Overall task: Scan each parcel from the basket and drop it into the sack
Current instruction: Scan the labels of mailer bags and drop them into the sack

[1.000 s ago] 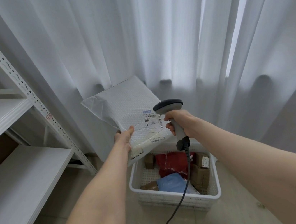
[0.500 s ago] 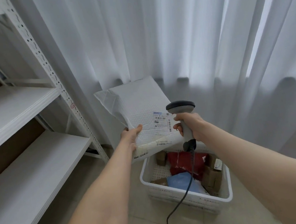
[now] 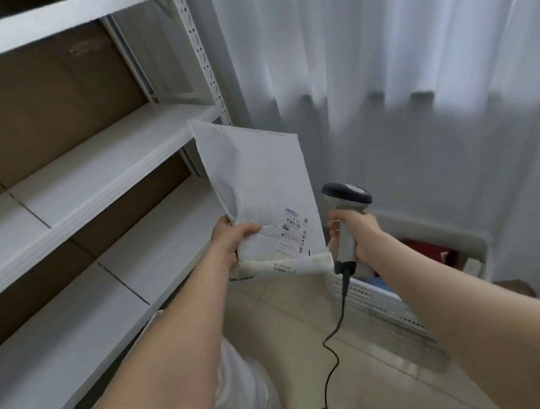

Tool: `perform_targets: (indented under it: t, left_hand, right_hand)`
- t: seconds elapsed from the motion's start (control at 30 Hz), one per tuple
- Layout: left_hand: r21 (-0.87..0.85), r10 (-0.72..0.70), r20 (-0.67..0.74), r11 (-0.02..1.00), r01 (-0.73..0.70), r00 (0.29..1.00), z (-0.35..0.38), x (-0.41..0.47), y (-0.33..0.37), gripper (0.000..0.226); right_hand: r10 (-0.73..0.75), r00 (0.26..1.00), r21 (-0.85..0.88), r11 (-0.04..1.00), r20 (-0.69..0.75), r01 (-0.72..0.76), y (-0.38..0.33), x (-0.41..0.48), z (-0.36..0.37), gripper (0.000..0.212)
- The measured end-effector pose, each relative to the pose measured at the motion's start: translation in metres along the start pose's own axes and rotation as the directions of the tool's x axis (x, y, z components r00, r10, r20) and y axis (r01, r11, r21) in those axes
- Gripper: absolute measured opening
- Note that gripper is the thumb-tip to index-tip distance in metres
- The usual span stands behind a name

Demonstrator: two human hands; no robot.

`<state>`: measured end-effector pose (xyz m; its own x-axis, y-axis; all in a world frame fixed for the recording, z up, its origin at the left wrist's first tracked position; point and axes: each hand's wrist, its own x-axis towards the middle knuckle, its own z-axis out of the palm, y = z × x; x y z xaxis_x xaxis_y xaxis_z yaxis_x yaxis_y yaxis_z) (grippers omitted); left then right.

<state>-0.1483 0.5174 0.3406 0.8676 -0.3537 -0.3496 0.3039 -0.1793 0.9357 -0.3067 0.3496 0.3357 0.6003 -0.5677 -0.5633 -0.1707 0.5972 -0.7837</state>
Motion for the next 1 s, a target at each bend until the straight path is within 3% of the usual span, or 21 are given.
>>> perform_targets:
  t: [0.17,0.4,0.5,0.63,0.77,1.0]
  left_hand:
    - [0.019,0.028,-0.049,0.999,-0.027,0.998,-0.070,-0.043,-0.005,0.056]
    - [0.045,0.009,-0.118,0.999,-0.004,0.993,-0.166,-0.078,-0.019,0.058]
    - [0.091,-0.005,-0.138,0.996,0.018,0.990,-0.212,-0.078,-0.032,0.058]
    - [0.200,-0.031,-0.165,0.978,0.065,0.986,-0.273,-0.064,-0.056,0.054]
    - [0.292,-0.103,-0.158,0.945,0.146,0.982,-0.334,-0.039,-0.095,0.046]
    - [0.516,-0.211,-0.171,0.813,0.271,0.962,-0.416,-0.006,-0.164,0.050]
  right_hand:
    - [0.032,0.996,-0.069,0.997,0.089,-0.026,0.037,-0.036,0.044,0.034]
    - [0.112,0.981,-0.085,0.991,0.158,-0.099,0.097,-0.067,0.109,0.011]
    - [0.139,0.977,-0.099,0.987,0.161,-0.124,0.131,-0.071,0.142,0.021]
    - [0.186,0.975,-0.096,0.980,0.125,-0.174,0.180,-0.070,0.189,0.040]
    - [0.260,0.965,-0.044,0.965,0.039,-0.258,0.233,-0.071,0.234,0.019]
    - [0.357,0.927,0.019,0.934,-0.115,-0.358,0.313,-0.062,0.261,0.025]
